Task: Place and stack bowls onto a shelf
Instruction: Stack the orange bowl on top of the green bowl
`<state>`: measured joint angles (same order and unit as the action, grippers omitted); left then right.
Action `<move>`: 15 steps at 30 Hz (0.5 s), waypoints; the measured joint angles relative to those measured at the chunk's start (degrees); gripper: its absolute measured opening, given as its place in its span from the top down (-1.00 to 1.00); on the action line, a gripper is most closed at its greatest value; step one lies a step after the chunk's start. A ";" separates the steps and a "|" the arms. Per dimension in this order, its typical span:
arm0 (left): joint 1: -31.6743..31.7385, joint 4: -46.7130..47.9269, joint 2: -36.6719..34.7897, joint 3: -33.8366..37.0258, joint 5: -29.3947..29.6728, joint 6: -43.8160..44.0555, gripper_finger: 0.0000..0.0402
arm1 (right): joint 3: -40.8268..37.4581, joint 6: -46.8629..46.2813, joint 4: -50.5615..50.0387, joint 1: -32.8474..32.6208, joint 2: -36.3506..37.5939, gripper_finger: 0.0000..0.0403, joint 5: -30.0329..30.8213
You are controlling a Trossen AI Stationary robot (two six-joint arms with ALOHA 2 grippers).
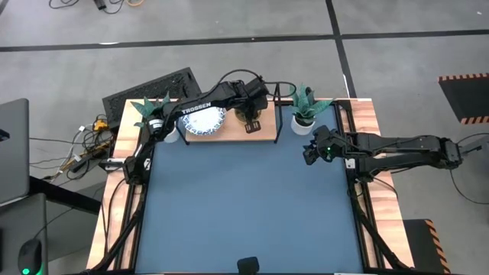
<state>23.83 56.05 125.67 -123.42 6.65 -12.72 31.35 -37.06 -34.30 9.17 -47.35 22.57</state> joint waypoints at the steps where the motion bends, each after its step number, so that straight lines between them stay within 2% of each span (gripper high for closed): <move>1: 0.00 0.12 0.00 0.00 0.01 0.26 1.00 | 0.00 0.00 0.00 0.00 0.00 -0.07 0.01; 15: -0.02 0.61 0.00 0.00 -0.63 0.93 1.00 | 0.00 0.00 0.00 -0.02 0.00 -0.07 -0.20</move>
<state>23.81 56.66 125.67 -123.42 6.02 -11.79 31.35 -37.06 -34.31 9.15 -47.35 22.37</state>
